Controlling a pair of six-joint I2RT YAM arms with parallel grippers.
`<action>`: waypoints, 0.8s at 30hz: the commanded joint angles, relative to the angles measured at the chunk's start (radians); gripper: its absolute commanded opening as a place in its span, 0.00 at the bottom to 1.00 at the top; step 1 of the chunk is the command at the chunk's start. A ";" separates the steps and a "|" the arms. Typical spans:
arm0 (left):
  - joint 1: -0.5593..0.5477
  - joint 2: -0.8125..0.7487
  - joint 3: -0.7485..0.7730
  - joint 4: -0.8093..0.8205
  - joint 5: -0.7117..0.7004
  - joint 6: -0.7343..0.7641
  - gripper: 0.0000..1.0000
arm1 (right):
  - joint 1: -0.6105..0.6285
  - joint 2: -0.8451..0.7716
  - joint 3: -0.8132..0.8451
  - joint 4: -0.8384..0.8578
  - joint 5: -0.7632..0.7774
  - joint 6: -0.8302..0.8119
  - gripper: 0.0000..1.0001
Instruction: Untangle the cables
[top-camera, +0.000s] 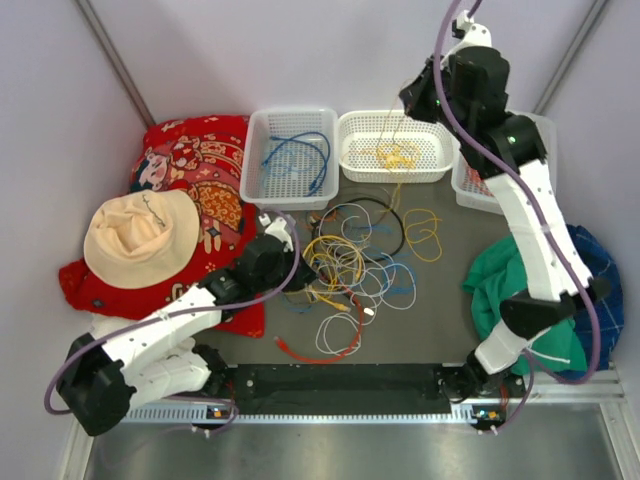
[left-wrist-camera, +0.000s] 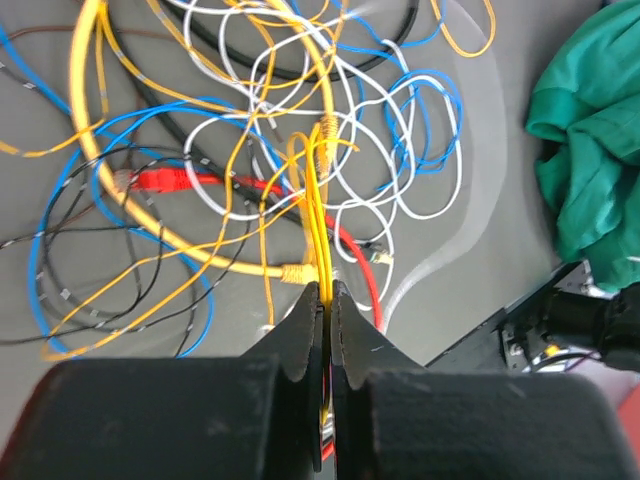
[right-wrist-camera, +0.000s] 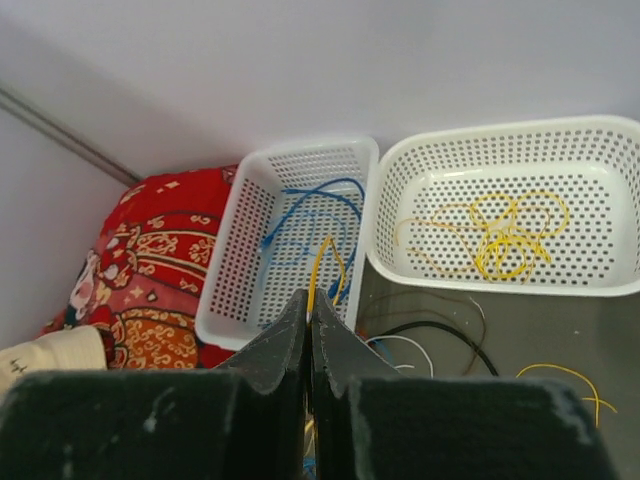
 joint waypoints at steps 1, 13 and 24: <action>-0.001 -0.045 0.014 -0.066 -0.038 0.061 0.00 | -0.110 0.079 -0.042 0.204 -0.113 0.105 0.00; -0.001 -0.062 -0.039 -0.013 -0.035 0.083 0.00 | -0.218 0.449 0.092 0.430 -0.107 0.102 0.00; -0.001 -0.079 -0.041 -0.007 -0.053 0.106 0.00 | -0.223 0.415 -0.053 0.479 -0.052 0.086 0.95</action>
